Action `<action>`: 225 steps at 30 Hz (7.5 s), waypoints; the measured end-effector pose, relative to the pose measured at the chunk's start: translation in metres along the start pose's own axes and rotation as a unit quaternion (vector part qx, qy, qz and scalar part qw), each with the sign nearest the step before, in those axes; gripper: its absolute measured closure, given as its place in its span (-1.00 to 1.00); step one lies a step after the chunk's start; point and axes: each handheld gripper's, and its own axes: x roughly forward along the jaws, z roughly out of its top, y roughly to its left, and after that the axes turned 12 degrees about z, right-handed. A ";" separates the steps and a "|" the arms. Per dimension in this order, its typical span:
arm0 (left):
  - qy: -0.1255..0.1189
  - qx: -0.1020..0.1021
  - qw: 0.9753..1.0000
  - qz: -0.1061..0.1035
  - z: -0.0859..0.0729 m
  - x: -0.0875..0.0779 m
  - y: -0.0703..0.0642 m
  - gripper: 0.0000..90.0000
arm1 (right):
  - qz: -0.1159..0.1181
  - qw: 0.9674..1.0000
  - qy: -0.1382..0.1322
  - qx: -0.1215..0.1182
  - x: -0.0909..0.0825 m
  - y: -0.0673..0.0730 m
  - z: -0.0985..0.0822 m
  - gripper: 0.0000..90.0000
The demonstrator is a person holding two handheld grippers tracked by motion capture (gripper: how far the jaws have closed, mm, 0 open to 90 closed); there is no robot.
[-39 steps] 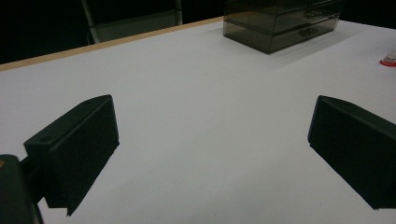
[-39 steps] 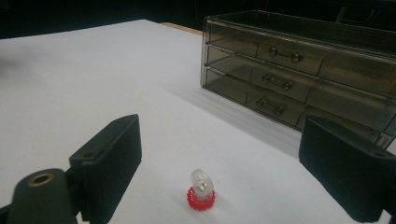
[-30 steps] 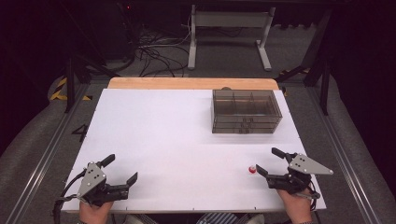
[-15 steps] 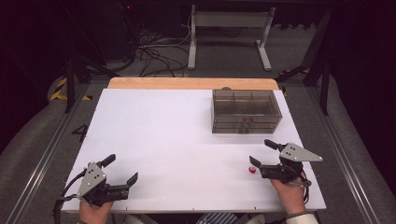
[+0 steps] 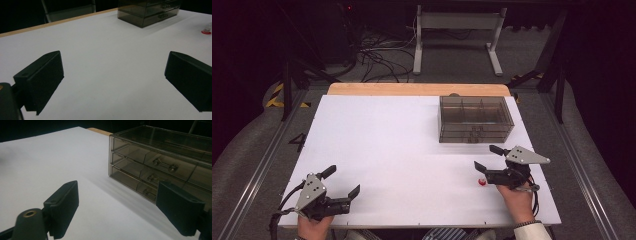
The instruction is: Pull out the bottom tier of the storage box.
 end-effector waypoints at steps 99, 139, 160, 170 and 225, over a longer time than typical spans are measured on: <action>0.008 0.000 1.000 -0.003 -0.001 0.004 -0.001 -0.93 | -0.177 0.866 0.276 -0.378 0.067 -0.010 -0.010 0.45; 0.012 0.002 1.000 -0.006 -0.001 0.005 -0.001 -0.92 | -0.235 0.809 0.318 -0.434 0.103 -0.020 -0.035 0.62; 0.013 0.003 1.000 -0.007 -0.001 0.005 -0.002 -0.92 | -0.248 0.791 0.324 -0.455 0.106 -0.021 -0.037 0.75; 0.011 0.004 1.000 -0.007 -0.001 0.005 -0.002 -0.92 | -0.246 0.791 0.327 -0.455 0.105 -0.021 -0.035 0.77; 0.014 0.005 1.000 -0.004 -0.001 0.005 -0.003 -0.92 | -0.022 0.946 0.257 -0.196 0.050 -0.018 0.022 0.36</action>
